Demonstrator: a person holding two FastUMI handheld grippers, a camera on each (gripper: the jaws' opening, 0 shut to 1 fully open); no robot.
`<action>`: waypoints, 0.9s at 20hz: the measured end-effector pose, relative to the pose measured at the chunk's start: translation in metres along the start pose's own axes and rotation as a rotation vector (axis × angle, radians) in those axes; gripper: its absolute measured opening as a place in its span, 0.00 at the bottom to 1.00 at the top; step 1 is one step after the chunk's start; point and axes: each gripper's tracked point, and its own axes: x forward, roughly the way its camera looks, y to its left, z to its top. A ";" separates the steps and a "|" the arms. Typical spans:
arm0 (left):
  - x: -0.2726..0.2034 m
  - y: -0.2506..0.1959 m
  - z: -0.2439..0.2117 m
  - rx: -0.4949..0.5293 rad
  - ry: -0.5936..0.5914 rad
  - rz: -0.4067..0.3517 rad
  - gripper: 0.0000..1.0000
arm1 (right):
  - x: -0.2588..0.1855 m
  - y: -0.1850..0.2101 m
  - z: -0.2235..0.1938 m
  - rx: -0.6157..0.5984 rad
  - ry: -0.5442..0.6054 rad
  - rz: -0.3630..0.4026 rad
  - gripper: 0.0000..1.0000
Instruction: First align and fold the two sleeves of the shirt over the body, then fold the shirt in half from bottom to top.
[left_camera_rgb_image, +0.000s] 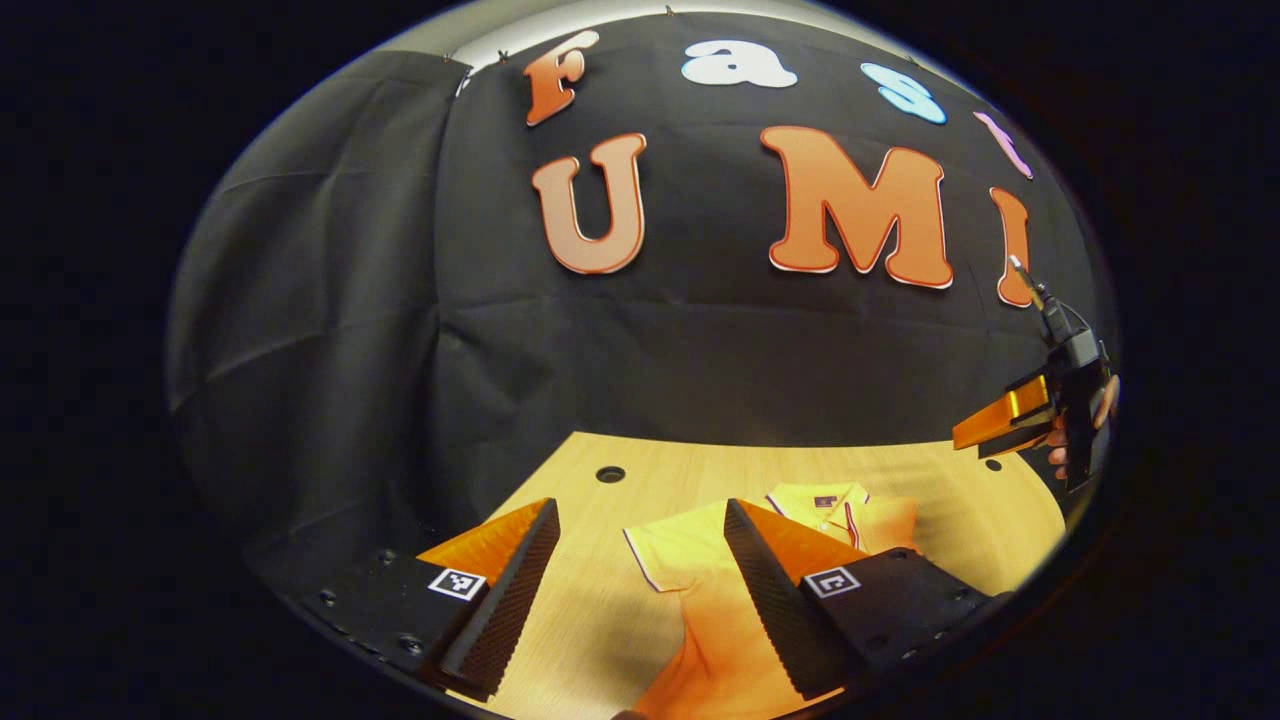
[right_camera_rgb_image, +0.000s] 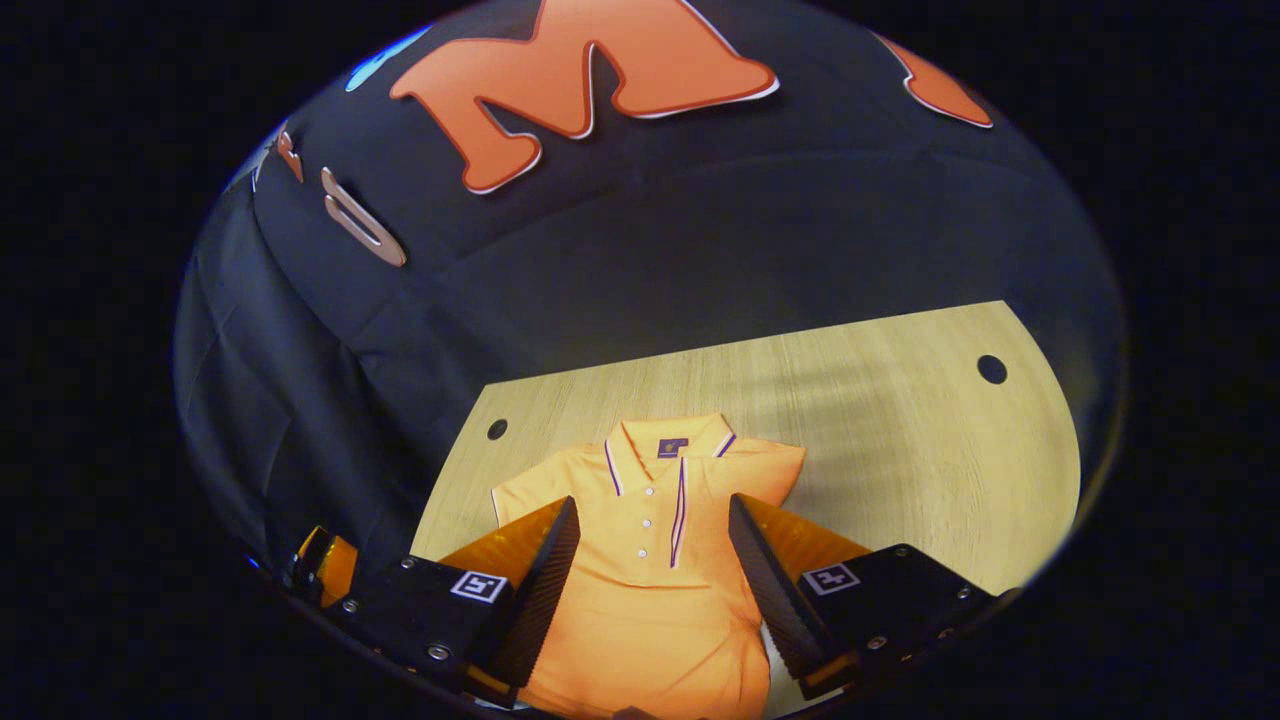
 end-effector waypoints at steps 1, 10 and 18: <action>0.014 0.003 -0.003 -0.013 0.029 -0.014 0.99 | -0.011 -0.001 0.002 0.010 -0.029 -0.019 0.92; 0.142 0.015 -0.073 -0.077 0.409 -0.117 0.99 | -0.084 -0.016 0.007 -0.057 -0.249 -0.240 0.95; 0.199 0.004 -0.151 -0.030 0.819 -0.113 0.97 | -0.128 -0.038 -0.017 -0.034 -0.300 -0.375 0.96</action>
